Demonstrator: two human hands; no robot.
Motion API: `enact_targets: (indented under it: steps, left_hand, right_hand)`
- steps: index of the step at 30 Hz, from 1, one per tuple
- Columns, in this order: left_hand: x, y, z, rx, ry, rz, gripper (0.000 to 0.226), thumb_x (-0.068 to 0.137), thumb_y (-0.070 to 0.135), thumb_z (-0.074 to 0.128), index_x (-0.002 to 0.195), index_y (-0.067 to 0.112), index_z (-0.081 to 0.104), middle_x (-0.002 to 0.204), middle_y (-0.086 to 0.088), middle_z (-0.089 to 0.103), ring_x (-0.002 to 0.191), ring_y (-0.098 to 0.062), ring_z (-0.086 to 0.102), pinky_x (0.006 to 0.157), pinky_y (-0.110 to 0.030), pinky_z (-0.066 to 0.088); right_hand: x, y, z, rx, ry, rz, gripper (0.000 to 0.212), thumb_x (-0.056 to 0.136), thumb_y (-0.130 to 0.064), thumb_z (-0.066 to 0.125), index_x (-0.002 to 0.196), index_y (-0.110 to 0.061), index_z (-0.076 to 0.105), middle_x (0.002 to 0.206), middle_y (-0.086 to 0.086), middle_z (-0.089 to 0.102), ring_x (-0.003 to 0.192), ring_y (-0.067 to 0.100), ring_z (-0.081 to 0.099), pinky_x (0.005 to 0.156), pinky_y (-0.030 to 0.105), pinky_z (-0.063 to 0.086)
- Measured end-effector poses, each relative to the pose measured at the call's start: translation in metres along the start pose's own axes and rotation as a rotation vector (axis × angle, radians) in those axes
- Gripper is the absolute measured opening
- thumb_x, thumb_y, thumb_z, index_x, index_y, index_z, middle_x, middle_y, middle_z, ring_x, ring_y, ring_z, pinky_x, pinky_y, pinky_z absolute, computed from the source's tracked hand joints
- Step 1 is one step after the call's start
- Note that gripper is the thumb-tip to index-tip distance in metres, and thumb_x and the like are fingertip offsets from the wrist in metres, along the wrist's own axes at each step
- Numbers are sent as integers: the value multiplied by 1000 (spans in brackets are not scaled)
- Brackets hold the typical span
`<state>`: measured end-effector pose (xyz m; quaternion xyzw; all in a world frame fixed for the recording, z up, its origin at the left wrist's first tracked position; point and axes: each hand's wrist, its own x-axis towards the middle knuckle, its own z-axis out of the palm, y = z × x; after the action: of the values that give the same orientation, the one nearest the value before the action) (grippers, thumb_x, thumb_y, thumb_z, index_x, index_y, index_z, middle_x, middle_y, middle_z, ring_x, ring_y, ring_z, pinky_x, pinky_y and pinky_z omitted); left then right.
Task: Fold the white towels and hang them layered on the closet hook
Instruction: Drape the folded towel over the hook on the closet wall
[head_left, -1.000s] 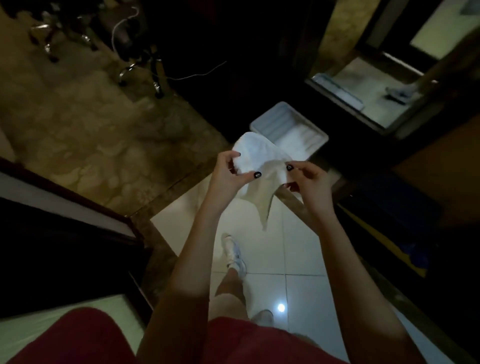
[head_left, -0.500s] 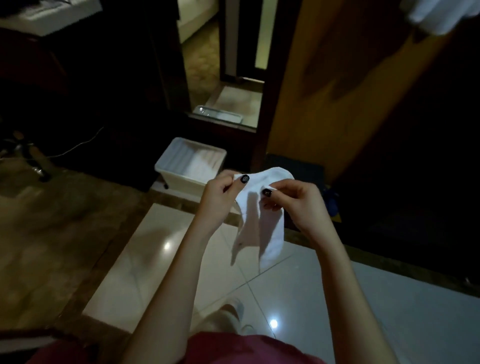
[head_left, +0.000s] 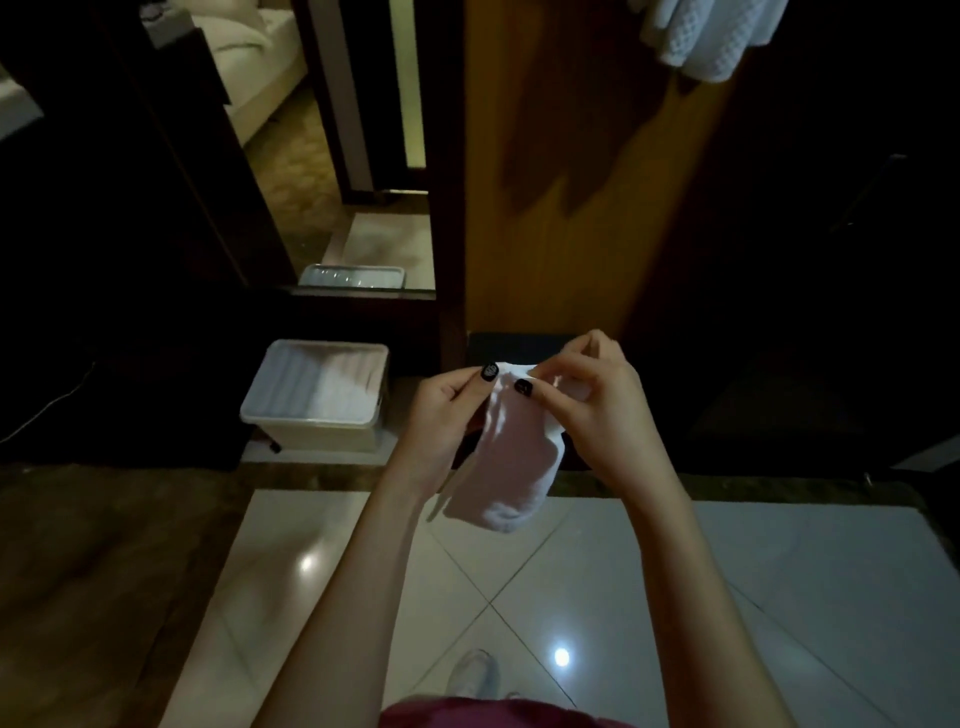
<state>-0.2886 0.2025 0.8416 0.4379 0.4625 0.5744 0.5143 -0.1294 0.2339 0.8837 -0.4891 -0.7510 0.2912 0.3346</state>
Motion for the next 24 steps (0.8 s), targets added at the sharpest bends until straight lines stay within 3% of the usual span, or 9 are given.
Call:
enact_targets:
  steps: [2, 4, 8, 10, 13, 15, 20, 24]
  left_hand:
    - [6, 3, -3, -6, -32, -4, 25, 90, 42, 61, 100, 27, 78, 92, -3, 76, 88, -14, 71, 71, -21, 53]
    - [11, 7, -6, 5, -54, -7, 27, 87, 44, 61, 101, 28, 78, 96, -5, 75, 93, -17, 70, 74, -24, 53]
    - [18, 13, -14, 18, -122, -16, 27, 91, 40, 58, 107, 27, 76, 103, -9, 74, 100, -19, 69, 82, -29, 54]
    - [21, 17, -16, 19, -195, -19, 25, 90, 35, 60, 111, 30, 74, 108, -6, 74, 104, -17, 68, 84, -26, 54]
    - [28, 23, -11, 25, -266, 35, 33, 88, 9, 66, 117, 25, 68, 111, 3, 73, 109, -12, 66, 84, -18, 51]
    - [34, 25, -4, 68, -240, 76, 37, 85, 0, 68, 114, 25, 67, 106, 7, 74, 104, -8, 67, 83, -17, 51]
    - [42, 23, 11, 132, -87, 144, 22, 88, 6, 69, 95, 26, 71, 85, 8, 74, 85, -4, 67, 72, -16, 52]
    - [48, 16, 21, 242, -22, 172, 13, 90, 16, 68, 88, 29, 69, 78, 10, 72, 78, -2, 66, 66, -15, 50]
  right_hand:
    - [5, 1, 1, 13, 12, 4, 9, 86, -28, 72, 85, -19, 73, 97, -12, 48, 103, 7, 44, 86, 14, 38]
    - [10, -1, 2, 92, 3, 6, 7, 85, -26, 73, 83, -19, 72, 100, -16, 51, 103, 7, 50, 87, 22, 46]
    - [19, -2, 7, 127, 15, -2, 6, 85, -22, 73, 81, -20, 70, 92, -4, 63, 91, 11, 59, 81, 35, 53]
    - [23, -2, 8, 127, 50, 0, 8, 85, -23, 74, 80, -19, 70, 87, -2, 65, 84, 9, 59, 75, 28, 51]
    - [31, -1, 7, 168, 108, 30, 13, 85, -23, 75, 76, -15, 71, 77, -4, 67, 72, 1, 56, 61, 12, 40]
    - [36, 0, 4, 205, 145, 48, 13, 85, -22, 76, 75, -14, 71, 72, -8, 67, 67, -3, 55, 59, 10, 39]
    - [44, 0, 1, 211, 179, 73, 17, 83, -21, 76, 68, -18, 68, 62, -15, 63, 61, -4, 54, 54, 9, 38]
    - [45, 9, -11, 142, 128, 69, 37, 89, -37, 68, 64, -11, 58, 54, -6, 50, 51, 1, 43, 48, 15, 33]
